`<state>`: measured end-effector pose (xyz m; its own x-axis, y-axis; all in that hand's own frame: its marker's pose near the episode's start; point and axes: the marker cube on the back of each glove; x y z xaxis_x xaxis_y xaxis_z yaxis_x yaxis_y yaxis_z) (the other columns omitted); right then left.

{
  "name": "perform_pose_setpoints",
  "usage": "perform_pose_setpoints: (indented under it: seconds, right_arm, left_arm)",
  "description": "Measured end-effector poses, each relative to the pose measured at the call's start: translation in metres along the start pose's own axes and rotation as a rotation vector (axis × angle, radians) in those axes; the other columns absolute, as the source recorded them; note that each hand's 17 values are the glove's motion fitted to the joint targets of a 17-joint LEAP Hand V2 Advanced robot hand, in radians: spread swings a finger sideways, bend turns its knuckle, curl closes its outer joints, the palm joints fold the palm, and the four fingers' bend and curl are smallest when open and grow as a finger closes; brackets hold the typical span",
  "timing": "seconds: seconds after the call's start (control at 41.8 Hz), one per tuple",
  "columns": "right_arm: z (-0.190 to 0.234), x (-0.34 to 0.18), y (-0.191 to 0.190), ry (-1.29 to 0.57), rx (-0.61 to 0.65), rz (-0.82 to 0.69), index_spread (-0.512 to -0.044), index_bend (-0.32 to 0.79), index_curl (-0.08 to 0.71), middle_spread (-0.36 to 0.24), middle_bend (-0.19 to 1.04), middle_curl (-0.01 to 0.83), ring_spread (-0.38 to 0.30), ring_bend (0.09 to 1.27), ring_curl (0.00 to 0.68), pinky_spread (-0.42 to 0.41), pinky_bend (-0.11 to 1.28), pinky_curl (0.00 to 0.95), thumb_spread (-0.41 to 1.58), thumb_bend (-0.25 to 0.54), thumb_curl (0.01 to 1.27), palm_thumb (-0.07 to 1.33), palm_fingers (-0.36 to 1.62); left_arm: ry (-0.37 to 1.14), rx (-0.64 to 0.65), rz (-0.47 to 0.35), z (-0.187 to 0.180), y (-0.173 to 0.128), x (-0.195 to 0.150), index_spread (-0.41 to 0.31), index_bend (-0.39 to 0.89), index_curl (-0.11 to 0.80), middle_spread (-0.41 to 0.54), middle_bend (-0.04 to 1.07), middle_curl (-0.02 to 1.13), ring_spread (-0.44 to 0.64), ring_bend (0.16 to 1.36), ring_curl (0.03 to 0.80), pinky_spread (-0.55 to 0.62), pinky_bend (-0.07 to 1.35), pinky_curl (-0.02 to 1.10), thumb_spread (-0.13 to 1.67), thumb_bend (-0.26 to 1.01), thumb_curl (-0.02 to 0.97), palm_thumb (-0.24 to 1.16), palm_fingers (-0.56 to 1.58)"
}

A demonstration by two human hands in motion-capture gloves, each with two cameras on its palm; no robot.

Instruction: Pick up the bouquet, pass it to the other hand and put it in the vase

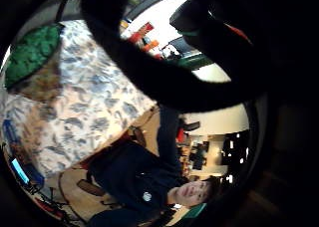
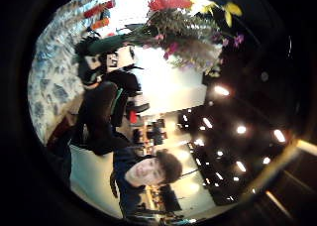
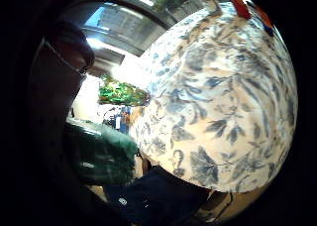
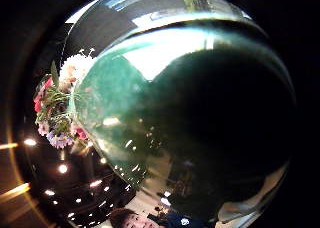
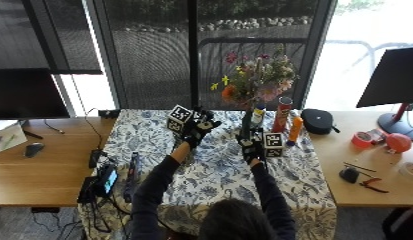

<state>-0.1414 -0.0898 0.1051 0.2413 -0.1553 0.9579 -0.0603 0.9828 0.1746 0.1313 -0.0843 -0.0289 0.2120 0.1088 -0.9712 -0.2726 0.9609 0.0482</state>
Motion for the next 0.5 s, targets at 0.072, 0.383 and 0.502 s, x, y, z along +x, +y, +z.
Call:
perform_pose_setpoints:
  seconds: [0.072, 0.383, 0.502]
  right_arm:
    - [0.015, 0.000, 0.001, -0.046, -0.040, -0.021, -0.248, 0.29, 0.626, -0.192, 0.48, 0.717, -0.210, 0.81, 0.573, -0.205, 0.66, 0.561, 0.95, -0.011, 0.56, 1.22, 1.21]
    - [0.068, -0.005, 0.018, -0.108, -0.177, -0.076, -0.252, 0.27, 0.662, -0.191, 0.47, 0.739, -0.209, 0.81, 0.573, -0.206, 0.66, 0.567, 0.95, -0.011, 0.56, 1.23, 1.21]
    - [0.083, -0.004, 0.021, -0.099, -0.200, -0.131, -0.253, 0.26, 0.675, -0.190, 0.46, 0.744, -0.209, 0.81, 0.573, -0.210, 0.65, 0.568, 0.94, -0.012, 0.55, 1.22, 1.21]
  left_arm:
    - [0.041, -0.041, -0.031, 0.013, -0.004, 0.003, 0.015, 0.14, 0.300, 0.147, 0.14, 0.36, 0.19, 0.50, 0.288, 0.30, 0.46, 0.38, 1.12, 0.01, 0.338, 0.49, 0.35]
    - [0.059, -0.095, -0.007, 0.051, -0.029, -0.001, 0.074, 0.14, 0.297, 0.188, 0.17, 0.35, 0.26, 0.55, 0.303, 0.37, 0.48, 0.38, 1.04, -0.02, 0.364, 0.59, 0.27]
    - [0.067, -0.060, -0.031, 0.055, -0.043, -0.013, 0.075, 0.16, 0.304, 0.191, 0.17, 0.34, 0.27, 0.55, 0.303, 0.38, 0.48, 0.37, 1.02, -0.02, 0.371, 0.61, 0.28]
